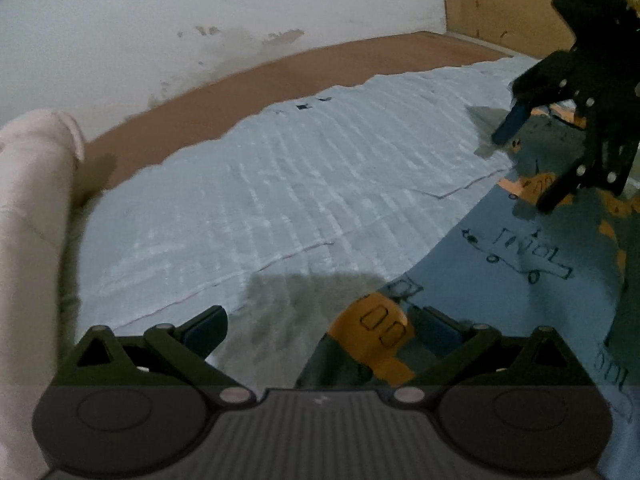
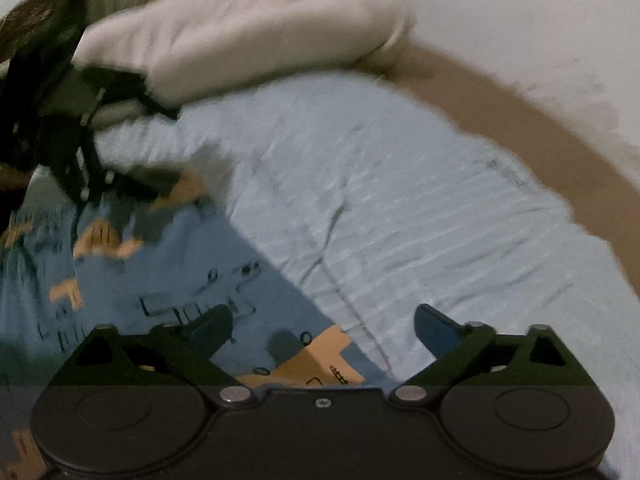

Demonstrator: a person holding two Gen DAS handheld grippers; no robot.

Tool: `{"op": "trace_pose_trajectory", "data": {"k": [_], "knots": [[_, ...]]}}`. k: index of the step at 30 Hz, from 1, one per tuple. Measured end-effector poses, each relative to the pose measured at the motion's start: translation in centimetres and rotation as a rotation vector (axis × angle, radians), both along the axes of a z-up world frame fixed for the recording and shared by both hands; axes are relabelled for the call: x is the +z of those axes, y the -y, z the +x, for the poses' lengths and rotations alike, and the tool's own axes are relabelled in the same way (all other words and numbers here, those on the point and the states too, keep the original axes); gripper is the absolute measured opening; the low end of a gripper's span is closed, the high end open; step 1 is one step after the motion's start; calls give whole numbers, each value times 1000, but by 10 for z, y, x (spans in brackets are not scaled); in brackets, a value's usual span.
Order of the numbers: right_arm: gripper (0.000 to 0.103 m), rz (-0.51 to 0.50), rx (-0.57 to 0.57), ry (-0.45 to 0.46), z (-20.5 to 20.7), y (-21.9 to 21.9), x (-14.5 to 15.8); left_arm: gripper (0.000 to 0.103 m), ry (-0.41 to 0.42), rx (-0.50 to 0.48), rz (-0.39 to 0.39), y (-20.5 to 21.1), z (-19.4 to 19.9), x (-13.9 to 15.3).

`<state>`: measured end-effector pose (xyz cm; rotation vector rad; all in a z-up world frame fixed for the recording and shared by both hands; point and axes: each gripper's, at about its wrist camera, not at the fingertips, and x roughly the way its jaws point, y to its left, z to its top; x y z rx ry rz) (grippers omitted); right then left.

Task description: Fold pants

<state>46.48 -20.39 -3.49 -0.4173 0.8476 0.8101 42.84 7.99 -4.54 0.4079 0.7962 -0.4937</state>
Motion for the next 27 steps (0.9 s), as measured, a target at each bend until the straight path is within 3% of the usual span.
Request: {"op": "trace_pose_trajectory", "data": {"k": [3,5,6,8,13,14,16,18,21,27], "knots": [[83,2,63,-108,16,-5,-10,93,-81,15,13,1,19,-10],[80,-15,85,-160,24,-9,-19,68,-140,52,33,1,31,-16],[80,-41,97,-170,24,-12,-24,64,-167,59,23,0,33,-18],[80,-92,110,-179,25,-14,-31,45,-197,44,-11,-1,33,-18],[78,-84,102,-204,28,-13,-33,13,-249,13,-24,5,30,-19],[74,-84,98,-208,31,-12,-34,6,-257,17,-25,6,29,-18],[59,-73,88,-209,29,-10,-32,1,-246,46,-15,7,27,-14],[34,-79,66,-197,30,-9,-28,0,-224,77,3,12,21,-11],[5,-84,80,-177,27,-13,-23,0,-170,99,22,17,11,-2],[1,-104,96,-26,15,-29,-3,0,-19,157,33,8,1,28]]}}
